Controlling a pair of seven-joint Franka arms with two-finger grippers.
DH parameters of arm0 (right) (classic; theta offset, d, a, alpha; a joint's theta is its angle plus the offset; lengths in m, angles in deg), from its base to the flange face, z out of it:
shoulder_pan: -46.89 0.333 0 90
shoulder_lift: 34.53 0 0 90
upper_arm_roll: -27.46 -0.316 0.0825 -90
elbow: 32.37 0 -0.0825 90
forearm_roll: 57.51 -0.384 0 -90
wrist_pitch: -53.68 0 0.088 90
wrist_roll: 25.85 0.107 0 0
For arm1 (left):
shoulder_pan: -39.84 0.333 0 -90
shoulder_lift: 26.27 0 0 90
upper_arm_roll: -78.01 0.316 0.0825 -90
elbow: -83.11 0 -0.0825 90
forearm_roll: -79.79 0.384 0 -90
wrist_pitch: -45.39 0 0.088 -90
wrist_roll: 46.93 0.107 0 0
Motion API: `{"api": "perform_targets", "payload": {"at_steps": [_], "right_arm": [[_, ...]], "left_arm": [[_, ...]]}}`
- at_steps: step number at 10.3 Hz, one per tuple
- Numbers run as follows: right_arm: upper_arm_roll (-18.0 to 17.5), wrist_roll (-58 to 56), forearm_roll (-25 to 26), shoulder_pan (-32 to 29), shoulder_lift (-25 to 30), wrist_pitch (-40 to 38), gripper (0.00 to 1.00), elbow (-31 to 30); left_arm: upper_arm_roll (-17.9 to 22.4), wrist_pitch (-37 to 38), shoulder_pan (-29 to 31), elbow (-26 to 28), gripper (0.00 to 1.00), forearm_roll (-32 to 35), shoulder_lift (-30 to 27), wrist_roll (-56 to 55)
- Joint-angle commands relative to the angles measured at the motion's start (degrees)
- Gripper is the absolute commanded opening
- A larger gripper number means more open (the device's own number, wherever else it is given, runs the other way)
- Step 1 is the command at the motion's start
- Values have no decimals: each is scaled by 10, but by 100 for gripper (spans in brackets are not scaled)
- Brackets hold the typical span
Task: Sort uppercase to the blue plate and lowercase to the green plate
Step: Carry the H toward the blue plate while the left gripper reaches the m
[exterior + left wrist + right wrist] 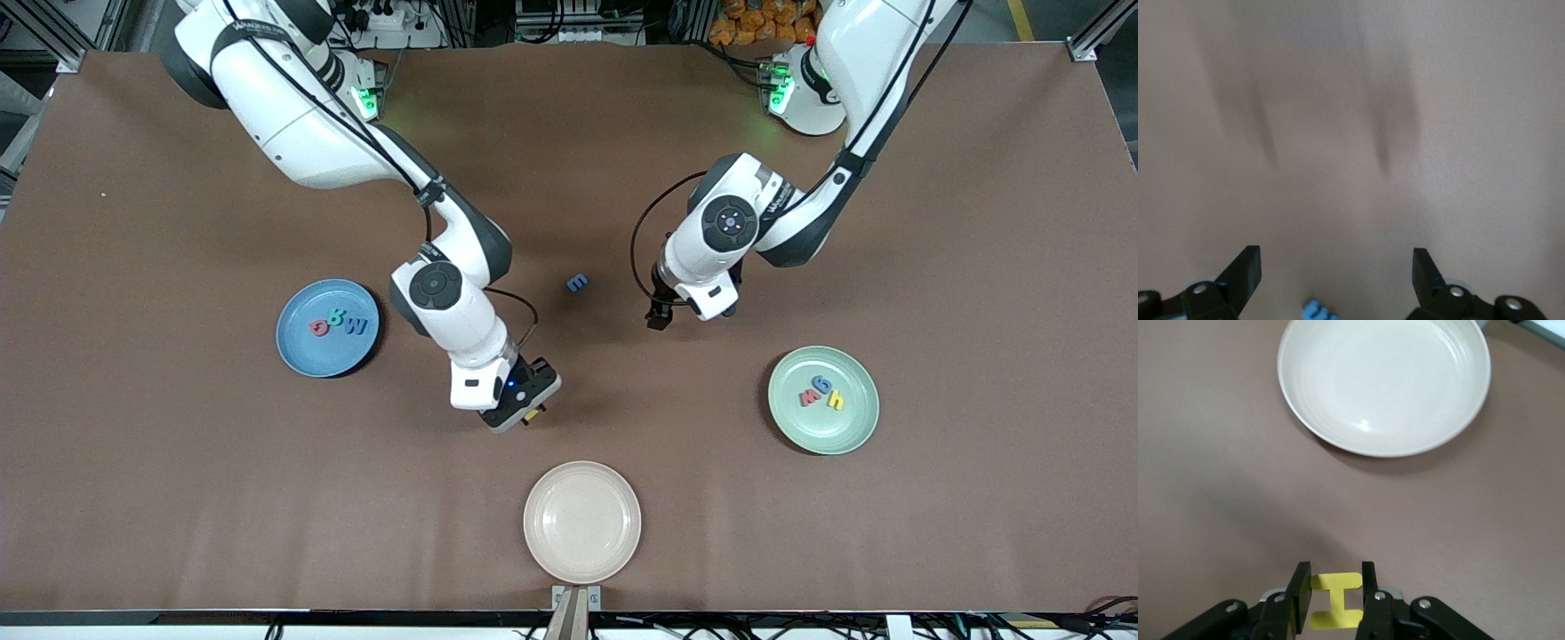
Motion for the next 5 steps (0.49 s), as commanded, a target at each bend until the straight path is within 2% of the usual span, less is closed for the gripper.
{"api": "perform_targets", "payload": {"at_steps": [1, 5], "right_arm": [[16, -42, -18, -19, 58, 0, 22, -89], [29, -47, -28, -42, 132, -31, 22, -188]], "left_arm": [[2, 4, -24, -70, 100, 6, 52, -79], [15, 5, -72, -113, 100, 11, 85, -290]]}}
